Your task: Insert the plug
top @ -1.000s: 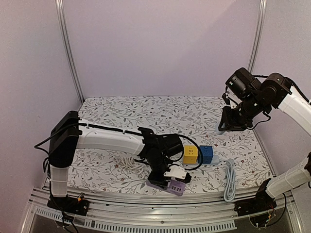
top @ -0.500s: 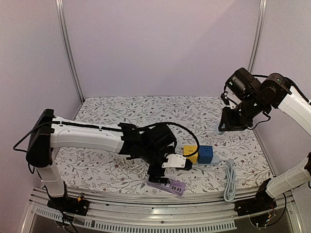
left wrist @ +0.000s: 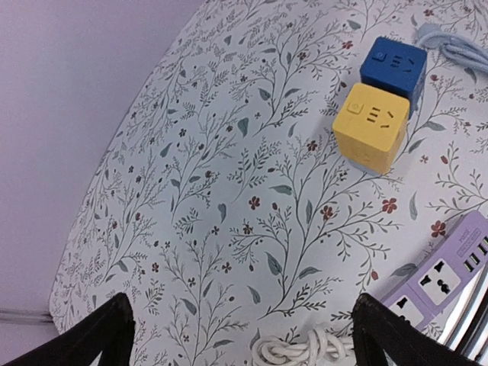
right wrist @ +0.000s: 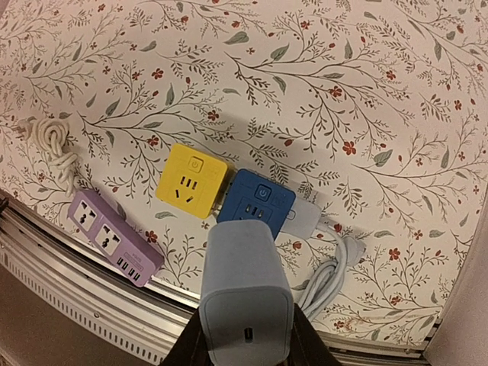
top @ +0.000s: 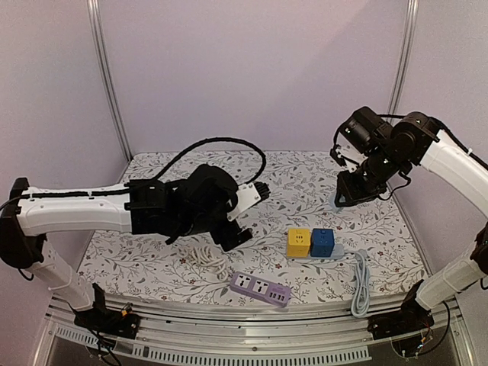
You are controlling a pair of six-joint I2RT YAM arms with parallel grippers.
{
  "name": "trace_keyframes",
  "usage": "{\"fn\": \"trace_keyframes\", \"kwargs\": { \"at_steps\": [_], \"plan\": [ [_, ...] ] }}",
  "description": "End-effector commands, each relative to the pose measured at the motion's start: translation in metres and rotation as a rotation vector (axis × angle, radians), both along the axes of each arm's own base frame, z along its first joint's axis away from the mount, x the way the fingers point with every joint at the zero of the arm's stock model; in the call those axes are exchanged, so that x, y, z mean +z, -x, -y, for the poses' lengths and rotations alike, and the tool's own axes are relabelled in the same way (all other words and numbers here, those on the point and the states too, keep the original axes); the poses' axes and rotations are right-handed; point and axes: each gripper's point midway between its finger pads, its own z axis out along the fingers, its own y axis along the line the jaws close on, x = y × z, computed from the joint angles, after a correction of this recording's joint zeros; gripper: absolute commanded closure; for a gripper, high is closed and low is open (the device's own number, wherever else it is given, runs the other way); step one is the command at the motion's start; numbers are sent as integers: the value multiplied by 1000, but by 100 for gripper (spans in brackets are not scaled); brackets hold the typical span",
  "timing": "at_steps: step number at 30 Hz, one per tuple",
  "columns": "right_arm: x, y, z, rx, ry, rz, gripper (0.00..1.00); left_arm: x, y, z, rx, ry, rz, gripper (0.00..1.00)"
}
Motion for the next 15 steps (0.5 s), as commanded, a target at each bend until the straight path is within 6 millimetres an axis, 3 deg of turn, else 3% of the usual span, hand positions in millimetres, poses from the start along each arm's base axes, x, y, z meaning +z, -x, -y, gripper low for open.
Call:
{"fn": "trace_keyframes", "kwargs": {
  "at_steps": [1,7,15],
  "plan": [
    [9,-8,-13,92,-27,43,100,-5,-21,-52,272,-70,-23,1],
    [9,-6,-36,249,-5,42,100,3,-32,-91,457,2,-192,1],
    [1,13,-74,469,66,31,100,13,-14,-123,541,65,-275,1]
  ]
}}
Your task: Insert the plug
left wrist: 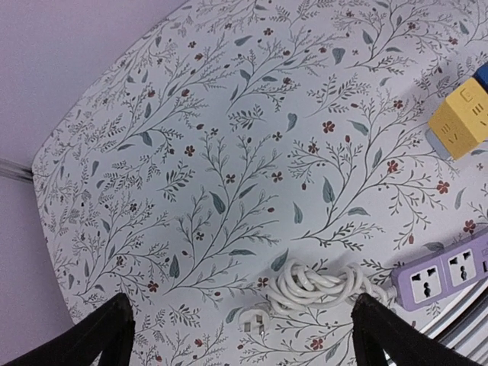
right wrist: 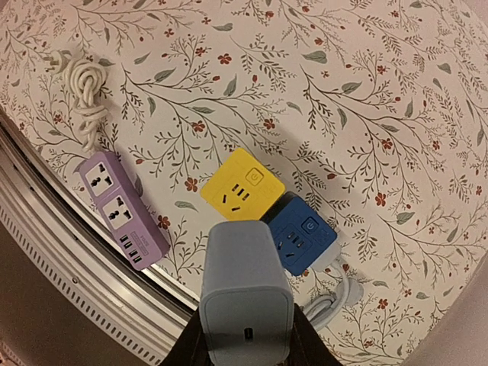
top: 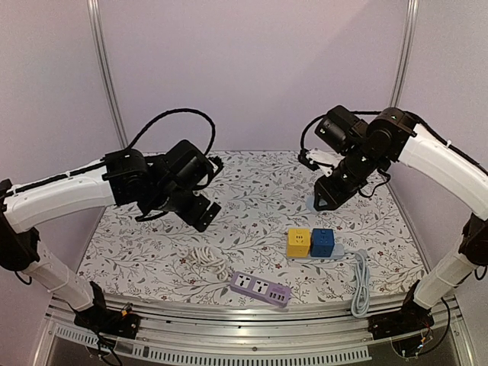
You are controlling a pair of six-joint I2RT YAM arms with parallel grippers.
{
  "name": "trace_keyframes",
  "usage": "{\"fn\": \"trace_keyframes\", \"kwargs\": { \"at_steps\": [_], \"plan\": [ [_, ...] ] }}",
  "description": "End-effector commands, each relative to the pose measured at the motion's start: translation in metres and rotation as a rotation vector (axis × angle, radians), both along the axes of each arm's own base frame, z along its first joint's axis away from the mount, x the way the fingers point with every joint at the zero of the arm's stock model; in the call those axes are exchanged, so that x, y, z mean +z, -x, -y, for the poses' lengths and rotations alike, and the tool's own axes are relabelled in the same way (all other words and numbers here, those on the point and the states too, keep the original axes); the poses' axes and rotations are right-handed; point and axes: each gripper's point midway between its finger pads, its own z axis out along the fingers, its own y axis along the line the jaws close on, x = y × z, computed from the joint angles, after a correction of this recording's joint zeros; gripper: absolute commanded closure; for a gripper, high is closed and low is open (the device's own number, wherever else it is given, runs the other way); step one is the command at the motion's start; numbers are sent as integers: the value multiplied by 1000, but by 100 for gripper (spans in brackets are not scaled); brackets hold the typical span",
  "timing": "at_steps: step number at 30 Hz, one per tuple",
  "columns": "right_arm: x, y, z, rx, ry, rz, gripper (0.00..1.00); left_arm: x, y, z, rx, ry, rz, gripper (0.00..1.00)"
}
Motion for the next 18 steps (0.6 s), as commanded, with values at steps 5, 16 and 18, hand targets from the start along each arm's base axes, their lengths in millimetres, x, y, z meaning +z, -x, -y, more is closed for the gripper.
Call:
{"fn": "trace_keyframes", "kwargs": {
  "at_steps": [5,16,18],
  "plan": [
    [4,37,-55,307,46,-8,100,22,32,-44,86,163,-51,0],
    [-48,63,-81,403,220,-48,100,19,53,-74,238,350,-124,0],
    [-59,68,-85,418,217,-65,100,19,55,-78,263,377,-128,0]
  ]
}}
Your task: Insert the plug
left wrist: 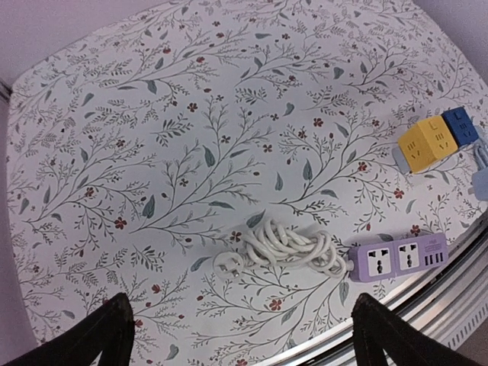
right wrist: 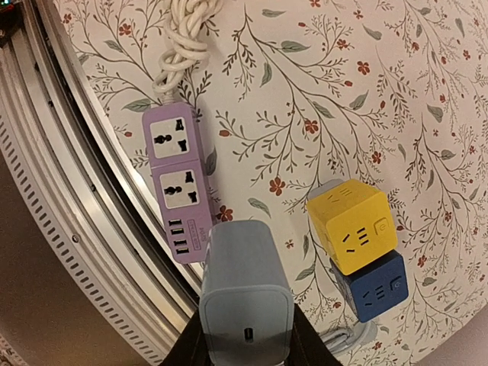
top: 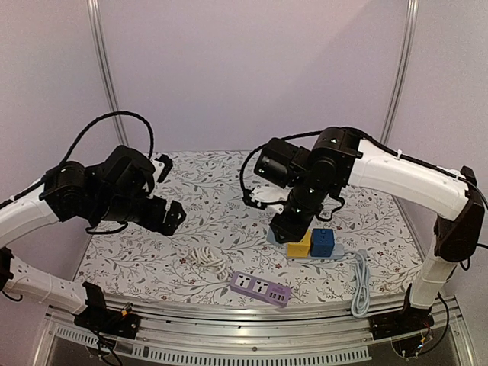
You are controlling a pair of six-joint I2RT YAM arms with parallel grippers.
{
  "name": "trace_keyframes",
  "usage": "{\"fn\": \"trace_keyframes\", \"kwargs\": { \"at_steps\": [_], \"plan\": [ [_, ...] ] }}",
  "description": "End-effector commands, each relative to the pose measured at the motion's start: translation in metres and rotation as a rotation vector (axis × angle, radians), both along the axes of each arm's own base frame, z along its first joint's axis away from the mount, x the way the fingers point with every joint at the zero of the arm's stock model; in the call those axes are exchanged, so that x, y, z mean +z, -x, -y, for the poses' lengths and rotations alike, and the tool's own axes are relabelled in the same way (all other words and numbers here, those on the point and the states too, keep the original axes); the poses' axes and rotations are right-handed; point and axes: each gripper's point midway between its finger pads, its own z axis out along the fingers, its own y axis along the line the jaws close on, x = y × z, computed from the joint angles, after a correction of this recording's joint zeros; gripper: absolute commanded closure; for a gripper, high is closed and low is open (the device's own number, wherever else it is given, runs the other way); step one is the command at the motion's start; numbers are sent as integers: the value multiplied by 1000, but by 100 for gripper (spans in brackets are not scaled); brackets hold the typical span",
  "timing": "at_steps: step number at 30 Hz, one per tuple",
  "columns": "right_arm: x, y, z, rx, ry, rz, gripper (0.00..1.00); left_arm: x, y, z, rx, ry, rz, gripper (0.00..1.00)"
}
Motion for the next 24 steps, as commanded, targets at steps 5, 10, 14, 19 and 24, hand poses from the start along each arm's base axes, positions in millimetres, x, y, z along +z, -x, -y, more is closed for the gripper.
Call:
{"fn": "trace_keyframes", "kwargs": {
  "at_steps": [5,10,14,19,24],
  "plan": [
    [-38,28,9,63,100,-83,100,-6,15,-15,82,101,-79,0],
    [-47,32,0,98,87,-97,100,-2,17,-15,70,94,-82,1],
    [-60,44,-16,149,85,-149,100,2,18,-13,54,93,-86,0],
    [-80,50,-27,170,110,-191,100,2,18,-13,64,103,-92,0],
    [-90,47,-39,176,92,-179,100,-1,22,-15,77,121,-112,0]
  ]
}}
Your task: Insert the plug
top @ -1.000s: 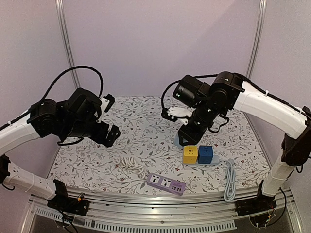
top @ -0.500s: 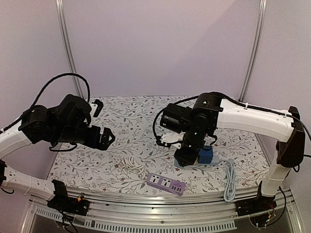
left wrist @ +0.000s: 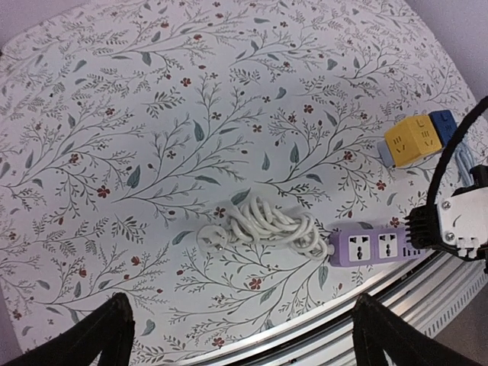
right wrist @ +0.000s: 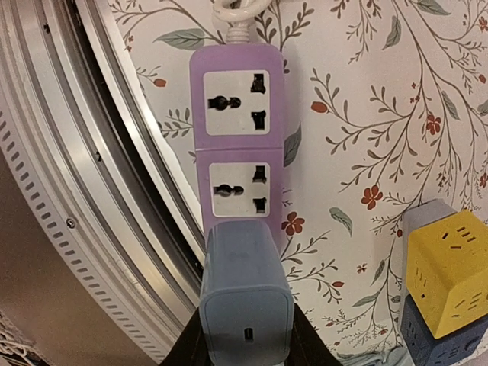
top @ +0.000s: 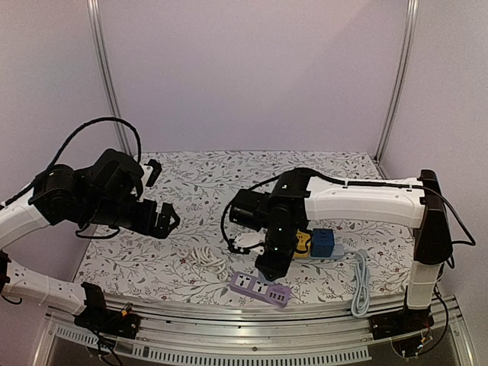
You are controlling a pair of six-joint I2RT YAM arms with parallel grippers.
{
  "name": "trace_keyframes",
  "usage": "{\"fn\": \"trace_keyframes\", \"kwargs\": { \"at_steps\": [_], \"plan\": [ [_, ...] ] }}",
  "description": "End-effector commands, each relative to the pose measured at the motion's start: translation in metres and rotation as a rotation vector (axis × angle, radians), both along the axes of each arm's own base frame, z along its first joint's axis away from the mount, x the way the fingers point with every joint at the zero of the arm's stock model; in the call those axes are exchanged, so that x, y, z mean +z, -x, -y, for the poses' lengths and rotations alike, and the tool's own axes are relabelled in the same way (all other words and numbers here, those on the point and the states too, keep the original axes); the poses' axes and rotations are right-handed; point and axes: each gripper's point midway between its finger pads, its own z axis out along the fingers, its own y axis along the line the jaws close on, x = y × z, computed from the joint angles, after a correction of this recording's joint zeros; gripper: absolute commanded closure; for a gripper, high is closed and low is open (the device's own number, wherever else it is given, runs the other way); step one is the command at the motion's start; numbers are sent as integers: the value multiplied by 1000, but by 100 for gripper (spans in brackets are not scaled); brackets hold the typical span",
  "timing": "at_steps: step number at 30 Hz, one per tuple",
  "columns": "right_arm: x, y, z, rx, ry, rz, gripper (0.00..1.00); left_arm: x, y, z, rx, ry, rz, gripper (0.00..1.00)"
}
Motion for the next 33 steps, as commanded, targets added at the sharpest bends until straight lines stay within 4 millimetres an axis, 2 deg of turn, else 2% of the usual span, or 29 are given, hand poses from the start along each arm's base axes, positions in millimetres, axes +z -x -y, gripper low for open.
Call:
{"fn": "trace_keyframes", "kwargs": {
  "at_steps": [1,6,12,20,33],
  "plan": [
    [0,-3,-22,17,-73,13,100,1,3,-5,24,24,-28,1],
    [-10,-11,-29,-3,-84,42,100,-3,7,-9,39,36,-37,0],
    [-27,-12,-29,-22,-70,43,100,-2,9,-14,48,37,-36,0],
    [-44,-12,-17,-36,-35,60,100,-2,11,-15,39,33,-46,1],
    [-53,-20,-6,-43,9,112,100,-3,11,-11,20,10,-61,0]
  ]
}}
